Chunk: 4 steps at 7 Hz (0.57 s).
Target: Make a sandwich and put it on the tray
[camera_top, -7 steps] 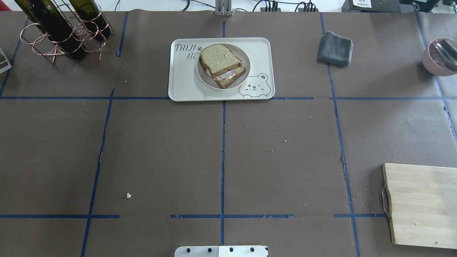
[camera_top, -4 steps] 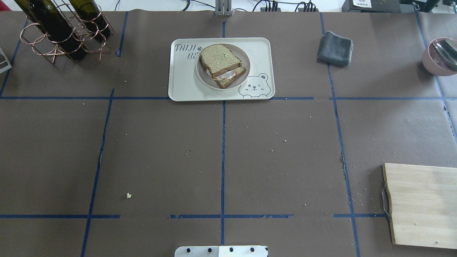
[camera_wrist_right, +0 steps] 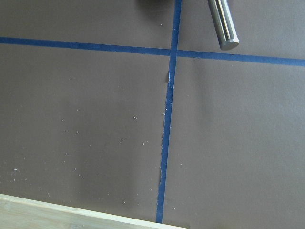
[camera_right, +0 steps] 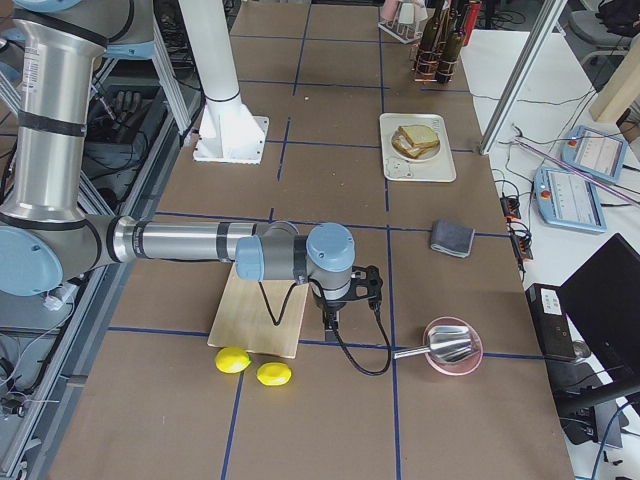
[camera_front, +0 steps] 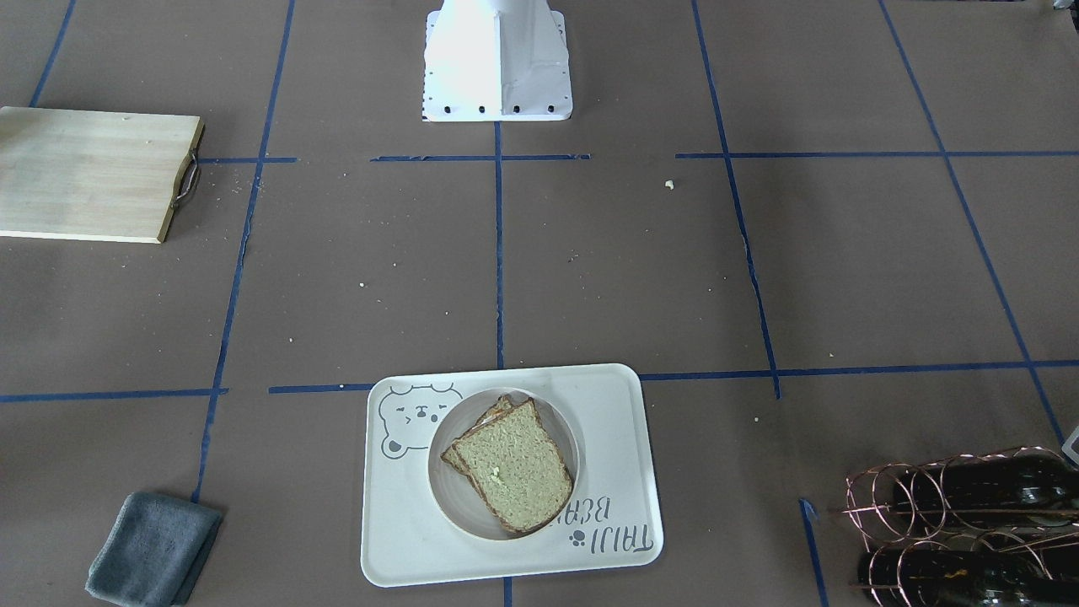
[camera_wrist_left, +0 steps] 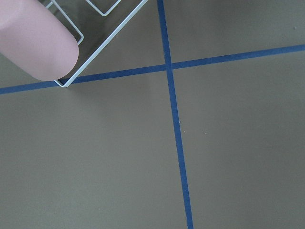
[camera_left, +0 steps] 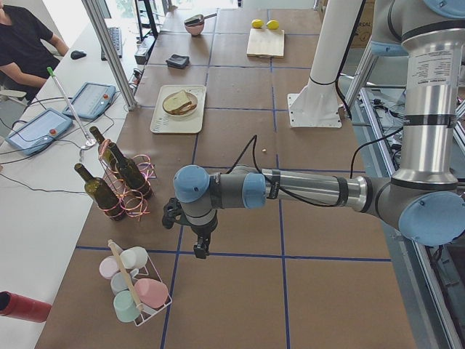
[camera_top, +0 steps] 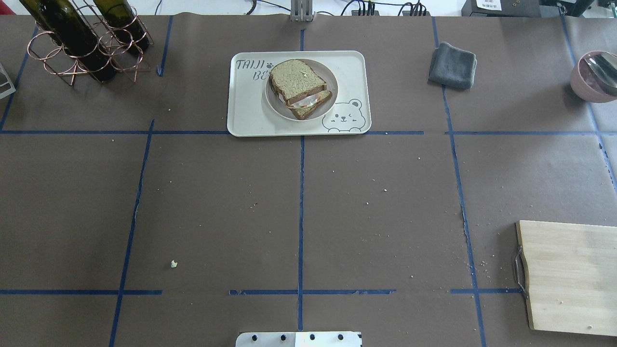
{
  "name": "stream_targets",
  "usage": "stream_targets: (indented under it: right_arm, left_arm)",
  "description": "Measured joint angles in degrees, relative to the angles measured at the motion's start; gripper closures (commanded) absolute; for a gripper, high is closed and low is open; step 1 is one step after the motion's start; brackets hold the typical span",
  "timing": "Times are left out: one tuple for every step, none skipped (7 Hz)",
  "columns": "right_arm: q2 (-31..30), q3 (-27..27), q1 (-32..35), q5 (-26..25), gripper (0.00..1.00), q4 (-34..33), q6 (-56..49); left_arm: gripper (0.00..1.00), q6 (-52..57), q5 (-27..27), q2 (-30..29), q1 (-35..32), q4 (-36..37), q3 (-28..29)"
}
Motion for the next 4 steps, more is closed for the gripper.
stream_targets:
  right_arm:
    - [0.0,0.0,0.0,0.1,0.00,0.0,0.2]
    - [0.1,0.0,0.0,0.1,0.00,0.1,0.4]
    - [0.1,0.0,0.0,0.1,0.00,0.1,0.4]
    - [0.2,-0.1,-0.1,0.1,0.00,0.2,0.5]
  left_arm:
    - [0.00,0.0,0.0,0.0,0.0,0.0,0.0]
    - [0.00,0.0,0.0,-0.1,0.0,0.0,0.0]
    - [0.00,0.0,0.0,-0.1,0.0,0.0,0.0]
    - [0.00,0.0,0.0,-0.1,0.0,0.0,0.0]
